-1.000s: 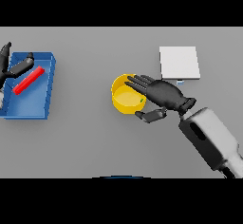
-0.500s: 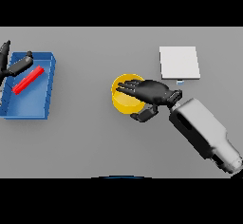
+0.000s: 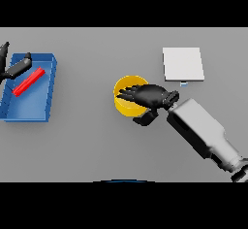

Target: Pick up the red beaker and tilt it to pour out 1 green nut into yellow bowl. Pick up the yellow bowl and place it on the metallic measuring scale.

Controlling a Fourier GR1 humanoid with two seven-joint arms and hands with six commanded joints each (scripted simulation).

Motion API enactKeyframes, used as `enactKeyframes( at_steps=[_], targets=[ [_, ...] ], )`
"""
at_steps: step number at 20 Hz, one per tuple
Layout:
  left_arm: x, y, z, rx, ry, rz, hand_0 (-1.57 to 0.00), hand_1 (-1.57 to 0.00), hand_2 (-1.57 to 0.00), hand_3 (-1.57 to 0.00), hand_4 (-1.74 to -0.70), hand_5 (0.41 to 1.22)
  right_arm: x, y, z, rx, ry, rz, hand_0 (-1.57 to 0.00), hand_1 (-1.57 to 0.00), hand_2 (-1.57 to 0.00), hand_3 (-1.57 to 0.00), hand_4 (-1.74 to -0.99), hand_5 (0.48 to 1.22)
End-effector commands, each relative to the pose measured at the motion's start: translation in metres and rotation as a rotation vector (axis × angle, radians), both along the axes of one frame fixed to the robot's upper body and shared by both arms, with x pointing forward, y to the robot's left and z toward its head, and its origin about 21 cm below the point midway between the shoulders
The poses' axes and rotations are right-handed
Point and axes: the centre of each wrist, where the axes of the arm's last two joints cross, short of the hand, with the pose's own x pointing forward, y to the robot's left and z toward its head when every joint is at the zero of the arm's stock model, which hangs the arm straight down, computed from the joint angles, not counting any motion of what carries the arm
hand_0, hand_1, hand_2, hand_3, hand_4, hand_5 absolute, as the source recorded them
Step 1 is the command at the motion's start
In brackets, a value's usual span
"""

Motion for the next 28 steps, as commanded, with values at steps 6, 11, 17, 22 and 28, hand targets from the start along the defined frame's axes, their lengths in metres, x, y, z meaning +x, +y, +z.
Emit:
enactKeyframes(
  at_steps=[6,11,17,22,28],
  targets=[
    [-0.002,0.0,0.002,-0.003,0.0,0.009,0.0,0.0,0.0,0.0,-0.79,0.723,-0.002,0.005,-0.002,-0.051,-0.008,0.014,-0.51,-0.44,-0.39,-0.36,-1.425,0.964],
    [-0.001,0.0,0.002,-0.013,-0.007,0.003,0.0,0.0,0.0,0.0,-0.8,0.727,-0.003,-0.001,0.0,-0.083,0.049,0.029,-1.22,-1.2,-1.18,-0.93,-1.628,1.137],
    [-0.005,0.0,0.004,-0.015,-0.003,0.009,0.0,0.0,0.0,0.0,-0.81,0.724,-0.003,-0.001,0.003,-0.078,0.043,0.01,-1.48,-1.47,-1.42,-1.18,-1.711,1.199],
    [-0.007,-0.003,0.007,0.0,-0.015,-0.008,0.0,0.0,0.0,0.0,-0.8,0.723,-0.001,-0.011,0.032,-0.049,0.018,0.011,-1.54,-1.54,-1.47,-1.27,-1.731,1.214],
    [-0.007,-0.002,0.006,0.0,-0.008,0.001,0.0,0.0,0.0,0.0,-0.8,0.722,0.003,-0.018,0.082,-0.063,-0.071,-0.041,-1.56,-1.56,-1.54,-1.31,-1.724,1.219]
  ],
)
